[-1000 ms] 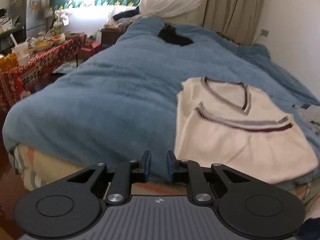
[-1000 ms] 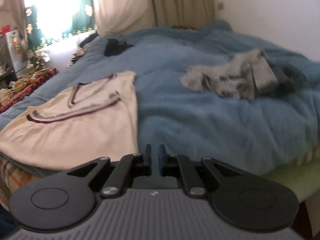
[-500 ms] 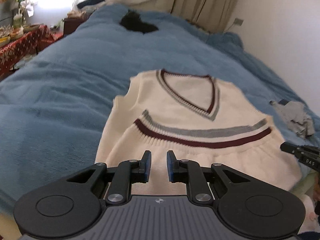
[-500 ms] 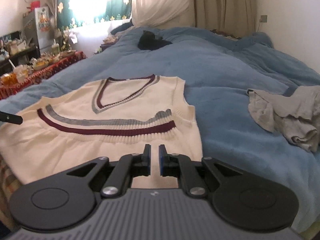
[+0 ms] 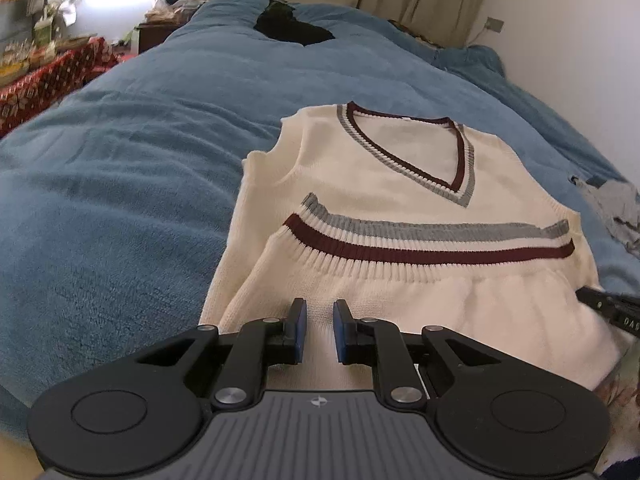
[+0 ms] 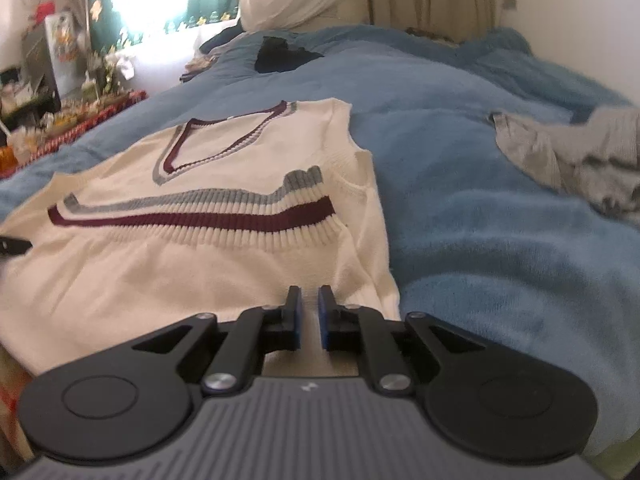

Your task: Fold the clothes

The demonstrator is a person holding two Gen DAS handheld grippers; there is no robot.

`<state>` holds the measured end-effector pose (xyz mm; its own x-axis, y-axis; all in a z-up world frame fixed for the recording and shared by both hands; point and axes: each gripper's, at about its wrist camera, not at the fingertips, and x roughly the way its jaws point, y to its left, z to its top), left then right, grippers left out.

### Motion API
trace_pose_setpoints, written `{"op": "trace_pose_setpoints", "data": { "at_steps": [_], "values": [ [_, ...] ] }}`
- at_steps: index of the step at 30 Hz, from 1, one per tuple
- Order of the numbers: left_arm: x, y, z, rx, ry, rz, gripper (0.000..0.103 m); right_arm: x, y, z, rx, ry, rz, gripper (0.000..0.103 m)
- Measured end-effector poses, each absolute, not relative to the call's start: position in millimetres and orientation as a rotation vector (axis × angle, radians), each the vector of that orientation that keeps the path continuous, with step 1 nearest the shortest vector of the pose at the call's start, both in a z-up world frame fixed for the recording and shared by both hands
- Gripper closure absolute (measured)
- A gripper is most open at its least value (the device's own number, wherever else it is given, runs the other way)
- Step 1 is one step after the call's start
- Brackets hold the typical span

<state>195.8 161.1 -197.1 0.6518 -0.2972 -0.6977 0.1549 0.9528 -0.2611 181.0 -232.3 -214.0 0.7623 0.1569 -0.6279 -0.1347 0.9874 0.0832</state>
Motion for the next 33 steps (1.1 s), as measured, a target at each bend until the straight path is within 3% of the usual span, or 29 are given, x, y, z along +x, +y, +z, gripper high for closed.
{"op": "trace_pose_setpoints", "data": {
  "at_steps": [24, 33],
  "values": [
    [204.1, 155.6, -201.0, -0.184, 0.874, -0.214, 0.087, 197.8, -233.7, -216.1, 0.083, 0.779, 0.149, 0.093],
    [192.2, 160.9, -191.0, -0.117, 0.862, -0.256, 0.087, 175.1, -224.2, -211.7, -0.122, 0.715, 0.186, 0.094]
  ]
}}
